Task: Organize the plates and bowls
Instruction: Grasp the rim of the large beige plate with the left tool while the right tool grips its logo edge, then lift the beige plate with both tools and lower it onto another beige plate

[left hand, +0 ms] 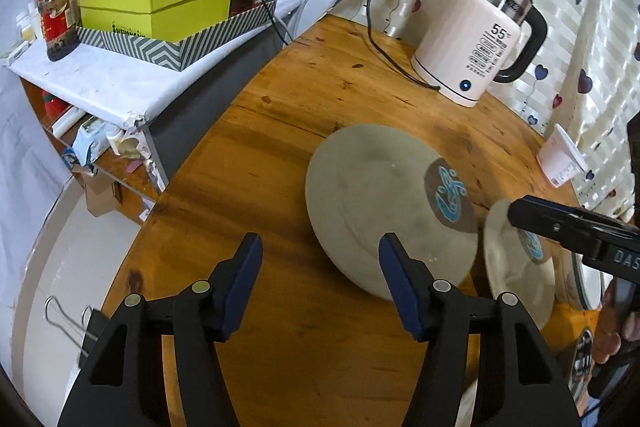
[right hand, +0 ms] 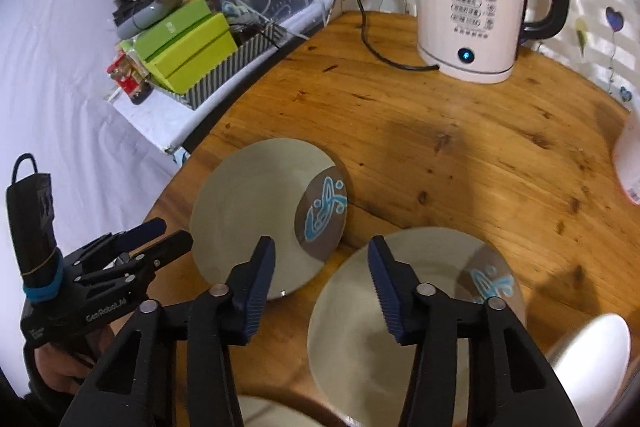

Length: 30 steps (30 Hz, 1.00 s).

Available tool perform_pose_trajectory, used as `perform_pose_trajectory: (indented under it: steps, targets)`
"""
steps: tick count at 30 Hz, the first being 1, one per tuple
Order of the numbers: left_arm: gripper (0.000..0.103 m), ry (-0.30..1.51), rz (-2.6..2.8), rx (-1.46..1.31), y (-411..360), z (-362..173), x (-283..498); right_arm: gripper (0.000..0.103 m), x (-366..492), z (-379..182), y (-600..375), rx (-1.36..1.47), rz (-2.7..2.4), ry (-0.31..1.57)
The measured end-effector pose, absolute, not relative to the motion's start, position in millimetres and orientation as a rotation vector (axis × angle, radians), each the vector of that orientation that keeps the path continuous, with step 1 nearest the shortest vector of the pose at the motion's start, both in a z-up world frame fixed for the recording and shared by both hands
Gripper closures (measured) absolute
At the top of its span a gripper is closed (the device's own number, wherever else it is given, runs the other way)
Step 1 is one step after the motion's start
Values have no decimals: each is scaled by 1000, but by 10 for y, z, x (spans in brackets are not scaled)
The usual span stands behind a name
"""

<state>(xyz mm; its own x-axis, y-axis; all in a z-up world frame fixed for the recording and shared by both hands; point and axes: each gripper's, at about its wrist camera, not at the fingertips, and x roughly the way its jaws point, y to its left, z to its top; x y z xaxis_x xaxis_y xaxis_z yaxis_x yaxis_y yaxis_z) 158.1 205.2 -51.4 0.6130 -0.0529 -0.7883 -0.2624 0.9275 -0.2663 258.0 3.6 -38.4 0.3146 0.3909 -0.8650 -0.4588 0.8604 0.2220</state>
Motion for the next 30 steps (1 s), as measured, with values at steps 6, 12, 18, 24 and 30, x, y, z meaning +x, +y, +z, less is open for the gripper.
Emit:
perform_pose_trajectory:
  steps: [6, 12, 18, 24, 30]
  targets:
    - [52, 921, 129, -377, 2086, -594, 1677, 64, 2723, -542, 106, -67, 560, 1162]
    - [58, 934, 124, -386, 2102, -654, 1729, 65, 2836, -644, 151, -62, 562, 1183]
    - [68, 930, 98, -378, 2071, -668, 1777, 76, 2891, -747, 179, -55, 558, 1203]
    - [72, 934, 76, -376, 2021, -678, 1815, 84, 2915, -779, 159, -33, 548, 1208]
    - [72, 932, 72, -388, 2031, -683, 1810, 84, 2916, -785, 173, -28, 539, 1207]
